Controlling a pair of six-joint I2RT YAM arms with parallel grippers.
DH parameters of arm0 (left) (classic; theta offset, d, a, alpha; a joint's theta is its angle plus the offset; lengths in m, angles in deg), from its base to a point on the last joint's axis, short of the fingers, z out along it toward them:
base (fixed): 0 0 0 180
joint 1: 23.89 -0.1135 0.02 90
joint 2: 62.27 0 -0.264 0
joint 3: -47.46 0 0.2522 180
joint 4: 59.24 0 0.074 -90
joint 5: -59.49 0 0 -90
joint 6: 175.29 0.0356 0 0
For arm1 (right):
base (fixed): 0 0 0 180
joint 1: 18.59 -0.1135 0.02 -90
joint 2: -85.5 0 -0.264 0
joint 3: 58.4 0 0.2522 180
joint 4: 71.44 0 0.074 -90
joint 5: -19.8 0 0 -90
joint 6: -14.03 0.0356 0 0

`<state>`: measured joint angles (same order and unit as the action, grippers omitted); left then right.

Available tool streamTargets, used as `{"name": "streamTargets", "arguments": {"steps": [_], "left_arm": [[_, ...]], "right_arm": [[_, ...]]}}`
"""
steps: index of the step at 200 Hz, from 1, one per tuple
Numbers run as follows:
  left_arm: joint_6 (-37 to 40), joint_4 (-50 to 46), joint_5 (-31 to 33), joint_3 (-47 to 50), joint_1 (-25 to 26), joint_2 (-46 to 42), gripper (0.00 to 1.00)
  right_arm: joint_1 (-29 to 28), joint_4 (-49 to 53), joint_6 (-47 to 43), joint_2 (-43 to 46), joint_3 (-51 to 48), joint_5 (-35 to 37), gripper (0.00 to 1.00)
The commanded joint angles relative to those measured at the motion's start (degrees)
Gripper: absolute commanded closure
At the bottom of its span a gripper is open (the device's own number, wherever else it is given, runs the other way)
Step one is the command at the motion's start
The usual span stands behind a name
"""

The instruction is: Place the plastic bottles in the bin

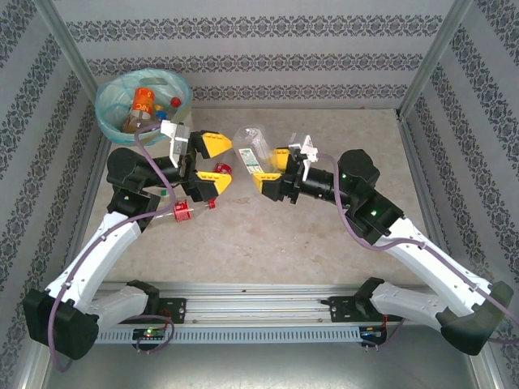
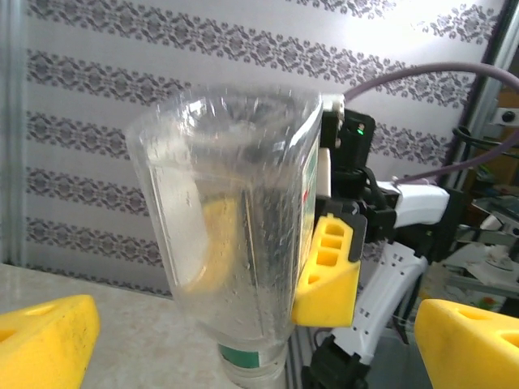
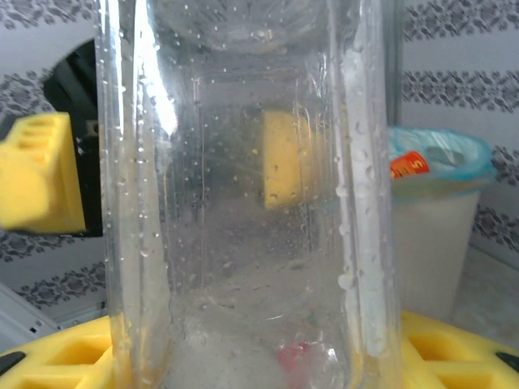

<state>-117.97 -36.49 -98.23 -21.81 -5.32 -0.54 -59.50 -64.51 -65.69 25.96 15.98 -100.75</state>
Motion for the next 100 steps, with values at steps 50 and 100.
{"name": "streamTargets", "arguments": {"steps": [50,100], "left_arm": [[1.0,0.4,-1.5,-3.2,4.1,0.5,0.01],[-0.6,2.1,-0.7,-2.9,4.5,-0.2,0.20]], "right_arm": [[-4.5,-3.3,0.0,-3.9,4.5,-6.7,0.46],[-6.5,-2.2,0.9,-5.9,5.4,-9.6,0.46]]}}
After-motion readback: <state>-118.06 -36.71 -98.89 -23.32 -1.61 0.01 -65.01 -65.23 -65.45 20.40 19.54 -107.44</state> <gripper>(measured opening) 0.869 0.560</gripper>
